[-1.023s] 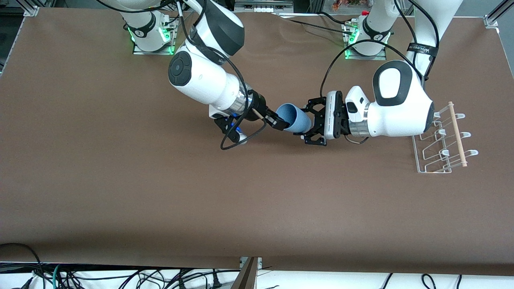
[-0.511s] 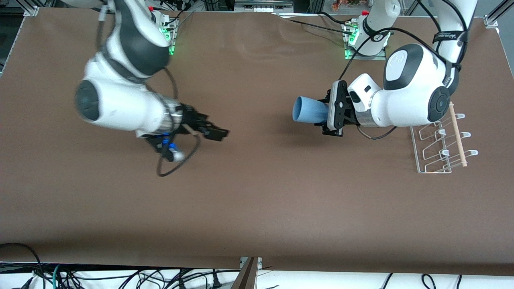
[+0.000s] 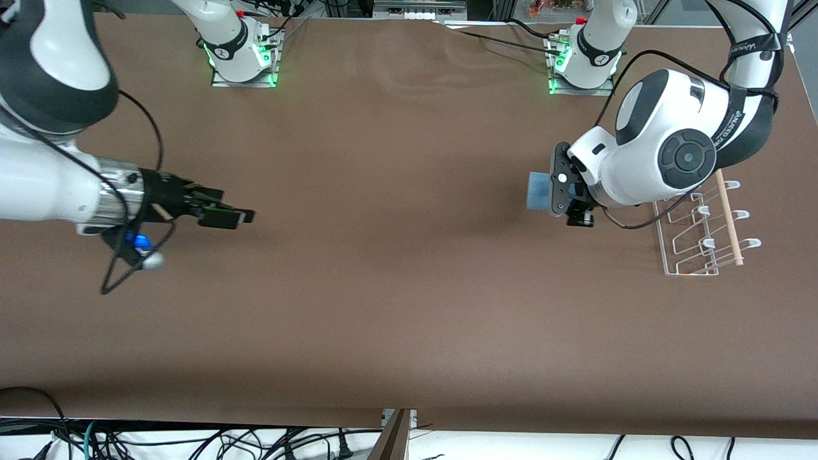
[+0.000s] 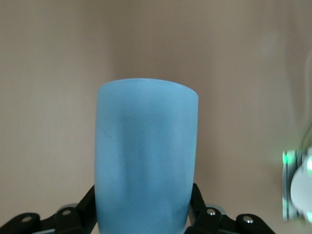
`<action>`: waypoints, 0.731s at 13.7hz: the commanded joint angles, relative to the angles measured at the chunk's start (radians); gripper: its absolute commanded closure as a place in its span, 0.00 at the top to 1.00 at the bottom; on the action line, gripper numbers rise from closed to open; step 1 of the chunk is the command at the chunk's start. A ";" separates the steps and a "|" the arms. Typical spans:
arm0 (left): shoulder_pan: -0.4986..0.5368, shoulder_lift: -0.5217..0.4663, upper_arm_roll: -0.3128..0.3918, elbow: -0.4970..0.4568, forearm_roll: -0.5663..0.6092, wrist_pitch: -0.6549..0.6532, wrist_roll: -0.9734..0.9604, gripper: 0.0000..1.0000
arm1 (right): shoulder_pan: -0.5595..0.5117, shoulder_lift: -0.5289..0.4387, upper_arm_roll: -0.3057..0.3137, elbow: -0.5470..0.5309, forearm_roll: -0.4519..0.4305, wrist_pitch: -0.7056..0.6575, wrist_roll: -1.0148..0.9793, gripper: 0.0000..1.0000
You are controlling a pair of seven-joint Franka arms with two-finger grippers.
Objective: Transfer cup to left arm and place on rack
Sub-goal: 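Open the right gripper and withdraw while the left gripper carries the cup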
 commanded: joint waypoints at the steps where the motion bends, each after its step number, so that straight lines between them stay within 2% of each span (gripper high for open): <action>1: -0.005 0.004 0.002 0.018 0.167 -0.068 -0.094 0.00 | -0.020 -0.040 -0.036 -0.006 -0.072 -0.048 -0.088 0.99; 3: -0.013 0.001 -0.008 0.026 0.325 -0.193 -0.254 0.00 | -0.020 -0.063 -0.068 -0.008 -0.129 -0.078 -0.143 0.99; 7: -0.022 0.021 -0.013 0.009 0.571 -0.455 -0.413 0.00 | -0.022 -0.077 -0.073 -0.026 -0.190 -0.093 -0.180 0.99; 10: -0.019 0.049 -0.013 -0.046 0.726 -0.557 -0.568 0.00 | -0.022 -0.192 -0.073 -0.174 -0.253 -0.047 -0.276 0.99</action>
